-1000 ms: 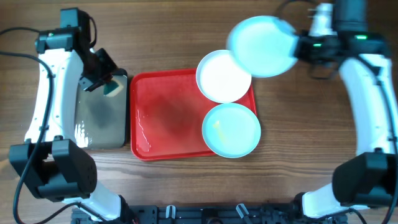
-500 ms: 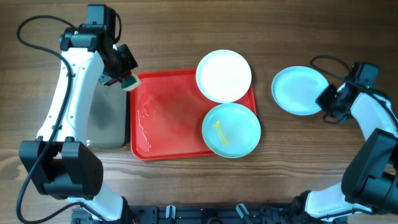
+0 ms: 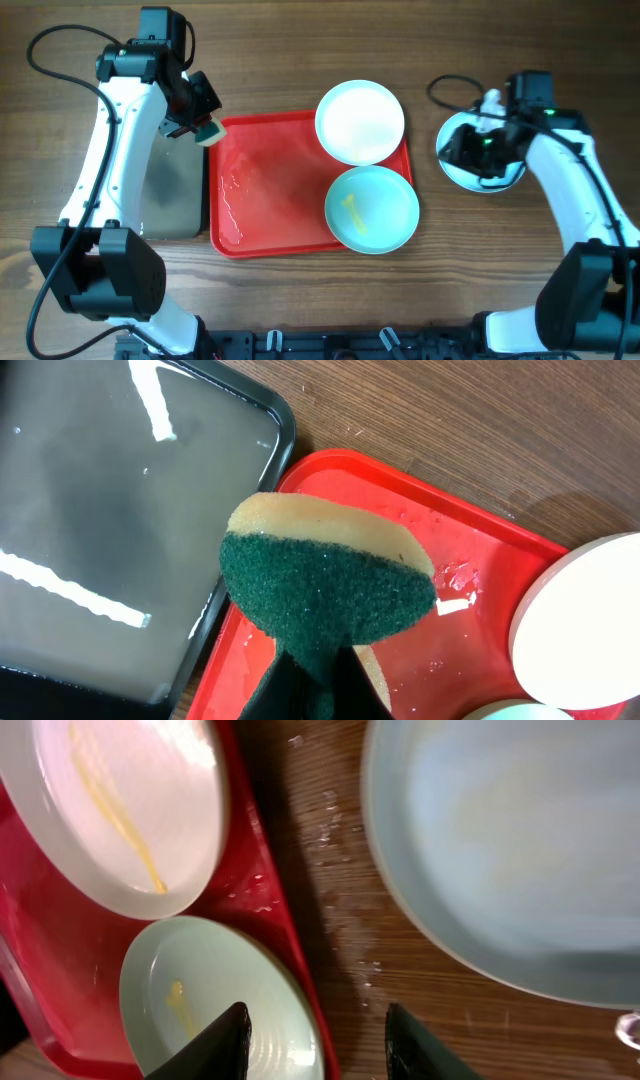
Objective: Clean dirty plates on tray and stack at the side
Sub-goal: 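Lift the white plate with the right gripper and place it right of the tray, then grasp the light-blue plate with the right gripper and tilt it up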
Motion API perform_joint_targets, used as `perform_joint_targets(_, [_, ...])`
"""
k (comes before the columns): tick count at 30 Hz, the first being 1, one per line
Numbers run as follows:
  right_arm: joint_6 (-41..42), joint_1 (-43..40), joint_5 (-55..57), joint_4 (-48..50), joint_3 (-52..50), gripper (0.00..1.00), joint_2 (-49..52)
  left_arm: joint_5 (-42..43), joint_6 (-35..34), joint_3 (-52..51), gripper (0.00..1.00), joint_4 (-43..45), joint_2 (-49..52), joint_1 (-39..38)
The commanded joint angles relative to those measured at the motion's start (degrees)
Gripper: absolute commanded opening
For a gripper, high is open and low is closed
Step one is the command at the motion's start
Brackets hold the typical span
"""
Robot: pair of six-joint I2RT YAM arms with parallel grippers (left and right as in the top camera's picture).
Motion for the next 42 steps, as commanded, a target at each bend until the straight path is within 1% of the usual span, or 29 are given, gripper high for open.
perform_joint_targets(1, [-1.0, 6.2, 2.4, 1.1, -3.4, 0.44, 1.7, -0.6, 0.9, -0.3, 0.04, 0.1, 0.2, -0.3])
perform_joint_targets(3, [-1.0, 9.0, 5.0, 1.6, -4.7, 0.43, 2.1, -0.6, 0.9, -0.3, 0.04, 0.1, 0.2, -0.3])
perform_joint_targets(5, [-1.0, 11.3, 6.4, 4.2, -7.2, 0.43, 2.4, -0.6, 0.9, -0.3, 0.04, 0.1, 0.2, -0.3])
perform_joint_targets(6, [-1.0, 12.0, 6.4, 5.1, -8.2, 0.4, 2.6, -0.6, 0.9, -0.3, 0.04, 0.2, 0.2, -0.3])
perform_joint_targets(7, [-0.9, 12.6, 6.4, 6.2, -9.5, 0.39, 2.7, -0.6, 0.9, -0.3, 0.04, 0.2, 0.2, -0.3])
perform_joint_targets(9, [-0.7, 12.9, 6.5, 8.9, -12.4, 0.38, 2.7, -0.6, 0.9, -0.3, 0.04, 0.2, 0.2, -0.3])
perform_joint_targets(11, [1.1, 12.9, 9.4, 10.7, -14.2, 0.38, 2.7, -0.6, 0.9, -0.3, 0.04, 0.2, 0.2, -0.3])
perform_joint_targets(13, [1.0, 12.9, 10.1, 11.2, -14.6, 0.36, 2.7, -0.6, 0.9, -0.3, 0.04, 0.2, 0.2, -0.3])
perform_joint_targets(14, [1.1, 12.9, 10.1, 11.3, -14.6, 0.29, 2.7, -0.6, 0.9, -0.3, 0.04, 0.2, 0.2, -0.3])
perform_joint_targets(16, [1.2, 12.9, 10.0, 11.3, -14.6, 0.05, 2.6, -0.6, 0.9, -0.3, 0.04, 0.2, 0.2, -0.3])
perform_joint_targets(20, [1.2, 12.9, 10.0, 10.7, -14.2, 0.04, 2.6, -0.6, 0.9, -0.3, 0.04, 0.1, 0.2, -0.3])
perform_joint_targets(23, [1.2, 12.9, 10.0, 7.1, -12.2, 0.04, 1.9, -0.6, 0.9, -0.3, 0.04, 0.2, 0.2, -0.3])
perform_joint_targets(26, [0.6, 13.4, 9.8, 1.7, -8.4, 0.04, -1.0, -0.6, 0.9, -0.3, 0.04, 0.1, 0.2, -0.3])
perform_joint_targets(28, [0.7, 16.3, 8.2, -0.3, -6.3, 0.05, -3.3, -0.6, 0.9, -0.3, 0.04, 0.1, 0.2, -0.3])
perform_joint_targets(29, [2.0, 18.0, 7.6, -0.3, -5.9, 0.04, -3.8, -0.6, 0.9, -0.3, 0.04, 0.1, 0.2, -0.3])
perform_joint_targets(30, [5.2, 20.7, 7.6, 0.3, -5.3, 0.04, -3.9, -0.6, 0.9, -0.3, 0.04, 0.1, 0.2, -0.3])
perform_joint_targets(33, [14.7, 29.6, 8.6, 10.9, -5.0, 0.04, -3.6, -0.6, 0.9, -0.3, 0.04, 0.2, 0.2, -0.3])
perform_joint_targets(35, [22.5, 34.0, 12.5, 17.6, -5.0, 0.04, -2.4, -0.6, 0.9, -0.3, 0.04, 0.2, 0.2, -0.3])
perform_joint_targets(36, [27.8, 37.0, 14.3, 23.3, -4.9, 0.04, -0.1, -0.6, 0.9, -0.3, 0.04, 0.2, 0.2, -0.3])
perform_joint_targets(37, [30.2, 38.4, 15.7, 25.5, -4.5, 0.04, 1.6, -0.6, 0.9, -0.3, 0.04, 0.2, 0.2, -0.3])
perform_joint_targets(39, [31.3, 40.2, 17.6, 26.4, -2.3, 0.04, 5.9, -0.6, 0.9, -0.3, 0.04, 0.2, 0.2, -0.3])
perform_joint_targets(42, [32.1, 41.1, 16.3, 21.6, 4.8, 0.04, 15.0, -0.6, 0.9, -0.3, 0.04, 0.2, 0.2, -0.3])
